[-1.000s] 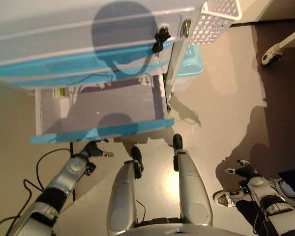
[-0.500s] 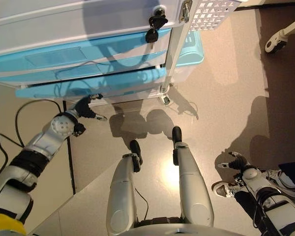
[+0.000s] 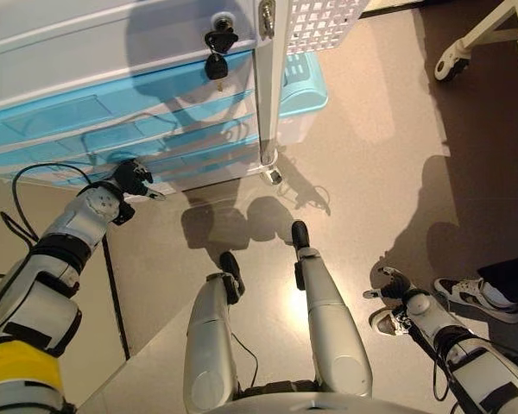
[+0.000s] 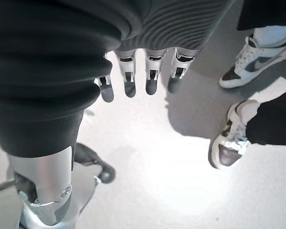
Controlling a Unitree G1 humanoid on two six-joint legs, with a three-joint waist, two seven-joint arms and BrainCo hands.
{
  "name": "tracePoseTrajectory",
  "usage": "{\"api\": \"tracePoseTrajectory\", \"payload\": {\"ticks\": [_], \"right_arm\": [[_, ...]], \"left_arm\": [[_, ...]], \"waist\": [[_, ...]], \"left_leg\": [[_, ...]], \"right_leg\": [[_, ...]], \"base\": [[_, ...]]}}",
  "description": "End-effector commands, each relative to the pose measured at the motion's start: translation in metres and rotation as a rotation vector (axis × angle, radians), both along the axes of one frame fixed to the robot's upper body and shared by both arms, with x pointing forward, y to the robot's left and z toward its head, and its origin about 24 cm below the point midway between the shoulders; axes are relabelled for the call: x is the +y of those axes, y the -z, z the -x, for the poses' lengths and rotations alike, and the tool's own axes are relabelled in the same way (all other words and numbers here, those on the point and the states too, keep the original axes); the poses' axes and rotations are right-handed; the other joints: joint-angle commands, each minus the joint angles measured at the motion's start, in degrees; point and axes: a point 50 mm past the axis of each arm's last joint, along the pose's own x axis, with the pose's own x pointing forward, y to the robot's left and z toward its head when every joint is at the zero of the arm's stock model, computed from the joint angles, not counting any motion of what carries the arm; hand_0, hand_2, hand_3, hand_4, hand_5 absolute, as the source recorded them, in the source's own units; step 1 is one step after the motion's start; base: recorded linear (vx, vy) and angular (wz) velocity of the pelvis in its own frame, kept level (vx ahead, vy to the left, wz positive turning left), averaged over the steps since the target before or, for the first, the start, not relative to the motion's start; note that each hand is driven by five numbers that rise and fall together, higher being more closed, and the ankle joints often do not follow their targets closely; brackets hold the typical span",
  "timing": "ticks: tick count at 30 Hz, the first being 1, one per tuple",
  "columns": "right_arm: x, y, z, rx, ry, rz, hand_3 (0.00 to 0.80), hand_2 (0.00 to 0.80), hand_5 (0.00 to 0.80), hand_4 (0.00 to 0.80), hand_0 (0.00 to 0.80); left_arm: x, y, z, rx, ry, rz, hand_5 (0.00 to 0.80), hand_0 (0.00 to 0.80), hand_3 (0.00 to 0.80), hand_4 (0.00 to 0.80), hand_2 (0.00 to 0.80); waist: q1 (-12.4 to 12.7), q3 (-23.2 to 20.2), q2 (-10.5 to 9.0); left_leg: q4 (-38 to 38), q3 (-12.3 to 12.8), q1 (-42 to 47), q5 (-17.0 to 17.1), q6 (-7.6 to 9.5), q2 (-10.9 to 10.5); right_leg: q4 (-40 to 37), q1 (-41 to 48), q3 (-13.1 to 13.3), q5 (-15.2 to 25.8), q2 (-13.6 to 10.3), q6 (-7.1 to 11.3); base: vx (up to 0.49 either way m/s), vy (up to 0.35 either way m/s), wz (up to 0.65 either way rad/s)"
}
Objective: Open the drawer and pick up the medicine
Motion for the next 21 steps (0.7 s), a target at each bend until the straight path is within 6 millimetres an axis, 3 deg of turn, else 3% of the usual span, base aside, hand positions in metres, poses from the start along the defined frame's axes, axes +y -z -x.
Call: {"api": "tracePoseTrajectory", "payload": {"ticks": [1, 4, 7, 11, 16, 17, 18, 20, 21], "right_arm": [[-0.005, 0.011, 0.017, 0.057, -0.019, 0.043, 0.0, 0.0, 0.0, 0.0, 0.0], [-0.003, 0.013, 0.019, 0.064, -0.015, 0.031, 0.0, 0.0, 0.0, 0.0, 0.0], [-0.003, 0.015, 0.022, 0.066, 0.005, 0.011, 0.0, 0.0, 0.0, 0.0, 0.0], [-0.003, 0.016, 0.025, 0.042, 0.068, -0.038, 0.0, 0.0, 0.0, 0.0, 0.0], [-0.003, 0.022, 0.035, 0.036, 0.146, -0.076, 0.0, 0.0, 0.0, 0.0, 0.0], [-0.004, 0.027, 0.041, 0.043, 0.193, -0.092, 0.0, 0.0, 0.0, 0.0, 0.0], [-0.004, 0.027, 0.041, 0.043, 0.193, -0.091, 0.0, 0.0, 0.0, 0.0, 0.0], [-0.007, 0.035, 0.056, 0.078, 0.262, -0.104, 0.0, 0.0, 0.0, 0.0, 0.0], [-0.007, 0.035, 0.056, 0.078, 0.262, -0.104, 0.0, 0.0, 0.0, 0.0, 0.0]], "left_arm": [[0.021, -0.097, -0.012, -0.353, -0.127, 0.013, 0.0, 0.0, 0.0, 0.0, 0.0], [0.016, -0.085, -0.011, -0.34, -0.091, 0.078, 0.0, 0.0, 0.0, 0.0, 0.0], [0.008, -0.052, -0.005, -0.29, -0.053, 0.198, 0.0, 0.0, 0.0, 0.0, 0.0], [-0.001, 0.005, 0.011, -0.21, -0.066, 0.357, 0.0, 0.0, 0.0, 0.0, 0.0], [-0.019, 0.094, 0.051, -0.055, -0.167, 0.566, 0.0, 0.0, 0.0, 0.0, 0.0], [-0.028, 0.124, 0.066, 0.022, -0.206, 0.585, 0.0, 0.0, 0.0, 0.0, 0.0], [-0.028, 0.124, 0.066, 0.022, -0.206, 0.585, 0.0, 0.0, 0.0, 0.0, 0.0], [-0.039, 0.165, 0.094, 0.146, -0.266, 0.623, 0.0, 0.0, 0.0, 0.0, 0.0], [-0.039, 0.165, 0.094, 0.146, -0.266, 0.623, 0.0, 0.0, 0.0, 0.0, 0.0]], "waist": [[-1.34, -3.75, -0.16], [-0.96, -4.09, 0.0], [-0.53, -4.51, 0.32], [0.27, -5.23, 0.42], [1.42, -6.71, 0.21], [1.77, -7.58, 0.37], [1.76, -7.54, 0.37], [2.28, -9.29, 1.0], [2.23, -9.41, 0.97]], "left_leg": [[-0.55, 2.48, 2.11, -2.7, 2.45, -2.02], [-1.22, 1.94, 2.96, -2.49, 2.34, -2.24], [-3.31, 0.91, 4.68, -1.75, 2.08, -2.92], [-7.39, -0.9, 8.12, -0.37, 1.5, -4.11], [-13.84, -2.78, 13.71, 3.36, 1.13, -5.61], [-16.57, -3.86, 16.38, 4.34, 0.83, -6.18], [-16.62, -3.88, 16.45, 4.36, 0.83, -6.19], [-21.46, -5.34, 20.81, 5.86, 0.54, -6.81], [-21.61, -5.36, 20.71, 6.04, 0.54, -6.86]], "right_leg": [[-0.86, 2.75, 0.49, -3.56, -0.36, 2.97], [-1.33, 3.97, 0.08, -3.61, -0.57, 3.0], [-2.29, 6.01, -0.96, -3.62, -1.16, 2.94], [-4.97, 10.15, -2.86, -3.18, -1.86, 3.02], [-10.37, 16.97, -5.14, -0.9, -2.89, 2.58], [-12.57, 20.31, -6.36, -0.7, -3.17, 2.54], [-12.6, 20.39, -6.38, -0.7, -3.18, 2.54], [-15.85, 25.35, -8.19, -0.45, -3.36, 2.48], [-15.94, 25.23, -8.21, -0.34, -3.4, 2.48]], "base": [[0.028, -0.015, -0.12], [0.043, -0.02, 0.04], [0.052, -0.036, 0.16], [0.065, -0.047, 0.2], [0.052, -0.064, 0.29], [0.113, -0.048, 0.13], [0.127, -0.049, 0.31], [0.132, -0.025, 0.49], [0.139, -0.016, 0.4]]}}
